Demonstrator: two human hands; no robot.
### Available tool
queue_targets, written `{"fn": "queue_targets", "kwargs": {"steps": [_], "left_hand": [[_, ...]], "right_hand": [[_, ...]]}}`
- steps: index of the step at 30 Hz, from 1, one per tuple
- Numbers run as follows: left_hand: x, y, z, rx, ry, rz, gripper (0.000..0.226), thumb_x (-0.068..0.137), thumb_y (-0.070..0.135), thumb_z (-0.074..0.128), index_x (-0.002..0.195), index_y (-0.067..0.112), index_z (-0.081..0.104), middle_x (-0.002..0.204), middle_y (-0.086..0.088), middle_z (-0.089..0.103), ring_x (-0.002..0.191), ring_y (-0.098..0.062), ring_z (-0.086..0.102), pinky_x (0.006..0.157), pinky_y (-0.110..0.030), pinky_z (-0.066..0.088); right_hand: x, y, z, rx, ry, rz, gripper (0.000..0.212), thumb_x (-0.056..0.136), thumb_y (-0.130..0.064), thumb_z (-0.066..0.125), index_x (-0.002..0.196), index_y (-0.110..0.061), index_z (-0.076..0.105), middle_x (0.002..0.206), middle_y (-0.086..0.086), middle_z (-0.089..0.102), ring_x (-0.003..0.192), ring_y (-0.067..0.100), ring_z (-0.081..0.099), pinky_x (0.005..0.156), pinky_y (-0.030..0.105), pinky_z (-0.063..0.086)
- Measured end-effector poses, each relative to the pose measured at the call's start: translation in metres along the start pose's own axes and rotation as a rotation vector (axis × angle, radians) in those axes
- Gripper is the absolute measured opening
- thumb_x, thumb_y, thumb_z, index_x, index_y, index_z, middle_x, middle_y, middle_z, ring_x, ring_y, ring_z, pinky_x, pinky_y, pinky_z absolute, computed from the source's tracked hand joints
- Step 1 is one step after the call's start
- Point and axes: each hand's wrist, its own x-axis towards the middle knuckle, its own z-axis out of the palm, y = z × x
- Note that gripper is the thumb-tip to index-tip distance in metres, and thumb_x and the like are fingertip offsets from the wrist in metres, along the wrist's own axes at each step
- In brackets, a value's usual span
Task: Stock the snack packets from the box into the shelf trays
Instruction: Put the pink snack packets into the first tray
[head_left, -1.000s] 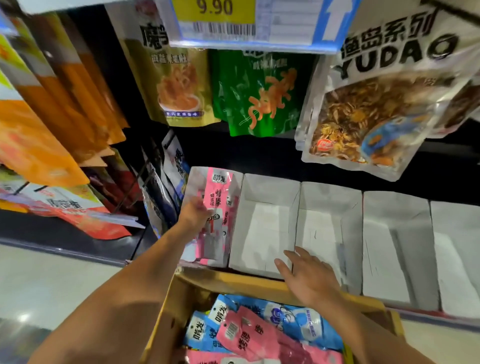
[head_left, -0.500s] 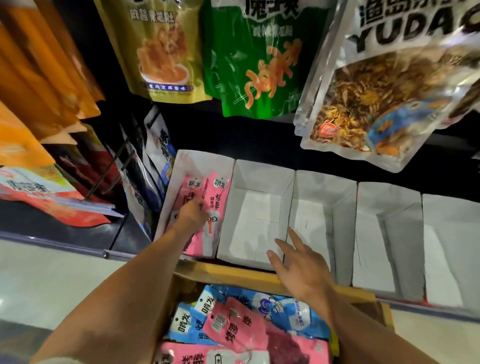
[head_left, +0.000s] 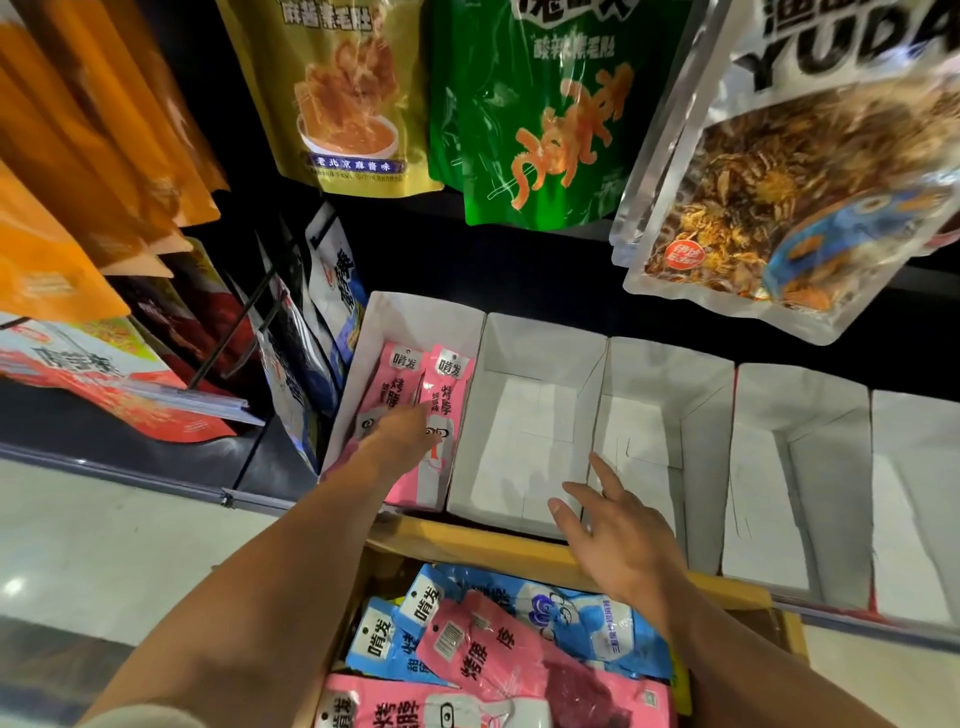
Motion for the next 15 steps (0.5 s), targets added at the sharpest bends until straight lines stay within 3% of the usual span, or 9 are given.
{"fn": "queue_targets", "kwargs": {"steps": [3,6,8,11,13,15], "left_hand": [[0.001,-0.007,0.003,0.158,-0.024,-0.011,0.065,0.101,0.055,0.05,0.155,0.027,0.029,0.156,-0.017,0.031,0.139,-0.041,0.04,0.107,-0.06,0.045],[0.002,-0.013,0.002,0.191,-0.037,0.017,0.074,0.097,0.064,0.045,0.16,0.036,0.017,0.169,-0.01,0.002,0.155,-0.042,0.004,0.118,-0.068,0.026],[-0.001,-0.016,0.005,0.19,-0.076,0.035,0.069,0.102,0.054,0.047,0.16,0.041,0.013,0.171,-0.003,-0.018,0.156,-0.041,-0.014,0.121,-0.071,0.015],[-0.003,-0.017,0.012,0.375,-0.194,0.113,0.062,0.108,0.022,0.042,0.155,0.052,0.015,0.164,0.003,-0.036,0.145,-0.045,-0.038,0.114,-0.081,0.003],[-0.003,-0.013,0.01,0.363,-0.246,0.074,0.062,0.11,0.02,0.036,0.156,0.053,0.009,0.163,0.003,-0.038,0.143,-0.045,-0.042,0.113,-0.082,0.0],[-0.01,-0.005,0.002,0.306,-0.261,0.031,0.06,0.112,0.036,0.031,0.16,0.045,-0.003,0.164,0.003,-0.037,0.145,-0.042,-0.04,0.116,-0.075,-0.008]], "right_hand": [[0.0,0.0,-0.001,-0.004,0.005,-0.006,0.072,0.09,-0.08,0.012,0.145,-0.045,0.042,0.167,-0.017,-0.003,0.127,0.008,0.056,0.107,0.036,0.045],[0.0,0.0,-0.001,-0.009,0.011,-0.012,0.07,0.091,-0.079,0.013,0.145,-0.046,0.043,0.167,-0.017,-0.003,0.126,0.008,0.056,0.106,0.036,0.045],[0.0,0.0,-0.001,-0.005,0.01,-0.013,0.07,0.09,-0.079,0.012,0.144,-0.046,0.042,0.167,-0.017,-0.003,0.126,0.008,0.056,0.106,0.037,0.046],[0.001,0.0,0.001,-0.004,0.012,-0.017,0.072,0.09,-0.08,0.011,0.145,-0.045,0.042,0.167,-0.017,-0.003,0.126,0.008,0.056,0.106,0.038,0.046],[0.001,0.0,0.001,-0.005,0.014,-0.018,0.072,0.09,-0.08,0.011,0.145,-0.045,0.042,0.167,-0.017,-0.003,0.127,0.009,0.056,0.106,0.038,0.046],[0.002,0.001,0.001,-0.01,0.017,-0.022,0.073,0.09,-0.08,0.01,0.145,-0.045,0.041,0.167,-0.017,-0.004,0.128,0.009,0.055,0.106,0.039,0.046]]}}
